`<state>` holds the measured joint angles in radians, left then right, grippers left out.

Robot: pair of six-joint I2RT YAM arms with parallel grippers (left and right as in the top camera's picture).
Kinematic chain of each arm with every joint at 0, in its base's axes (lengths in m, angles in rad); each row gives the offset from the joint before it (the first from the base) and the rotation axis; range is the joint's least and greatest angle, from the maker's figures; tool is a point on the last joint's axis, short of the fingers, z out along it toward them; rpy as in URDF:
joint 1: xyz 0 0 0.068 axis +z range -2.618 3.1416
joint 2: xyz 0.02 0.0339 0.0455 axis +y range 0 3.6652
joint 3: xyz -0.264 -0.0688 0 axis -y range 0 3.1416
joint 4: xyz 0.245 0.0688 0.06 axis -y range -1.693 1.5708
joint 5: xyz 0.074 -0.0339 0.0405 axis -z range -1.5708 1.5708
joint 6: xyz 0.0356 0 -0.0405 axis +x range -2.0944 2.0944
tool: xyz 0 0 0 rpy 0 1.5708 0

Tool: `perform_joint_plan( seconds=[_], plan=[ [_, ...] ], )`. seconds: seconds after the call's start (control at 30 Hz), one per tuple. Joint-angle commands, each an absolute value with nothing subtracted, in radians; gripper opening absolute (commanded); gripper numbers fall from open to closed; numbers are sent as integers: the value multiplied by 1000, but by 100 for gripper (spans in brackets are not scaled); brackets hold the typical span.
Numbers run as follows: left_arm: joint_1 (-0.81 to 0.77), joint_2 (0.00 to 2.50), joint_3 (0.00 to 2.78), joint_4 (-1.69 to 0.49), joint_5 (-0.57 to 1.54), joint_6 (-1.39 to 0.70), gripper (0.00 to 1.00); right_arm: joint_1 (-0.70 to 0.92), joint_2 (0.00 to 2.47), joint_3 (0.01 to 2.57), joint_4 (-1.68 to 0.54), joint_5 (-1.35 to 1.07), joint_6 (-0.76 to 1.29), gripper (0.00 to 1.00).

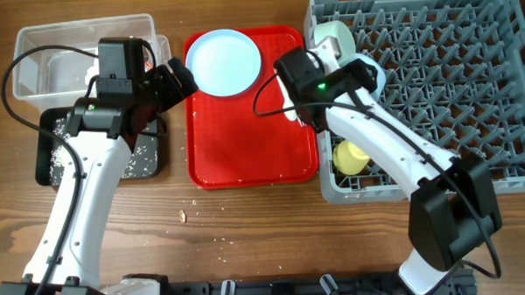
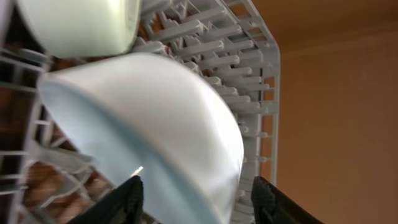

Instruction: Sort waste into correct bins and load items into the dishwasher rack

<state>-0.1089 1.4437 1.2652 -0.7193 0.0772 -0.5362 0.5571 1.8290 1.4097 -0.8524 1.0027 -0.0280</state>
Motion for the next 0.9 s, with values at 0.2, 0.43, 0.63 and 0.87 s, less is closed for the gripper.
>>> perform_joint_plan(
  seconds=[0.2, 0.43, 0.63, 0.87],
  plan=[
    [-104, 1453, 1272, -719, 85, -532, 100, 603, 1702, 1414, -818, 752, 56, 69],
    [-104, 1453, 1272, -719, 85, -532, 100, 600, 1693, 1414, -526, 342, 163, 51],
    [-104, 1453, 1272, -719, 85, -532, 100, 595, 1846, 1414, -276, 135, 658, 65],
    [-104, 1453, 1272, -719, 85, -532, 100, 595, 2085, 1496, -173, 17, 688, 74]
  ],
)
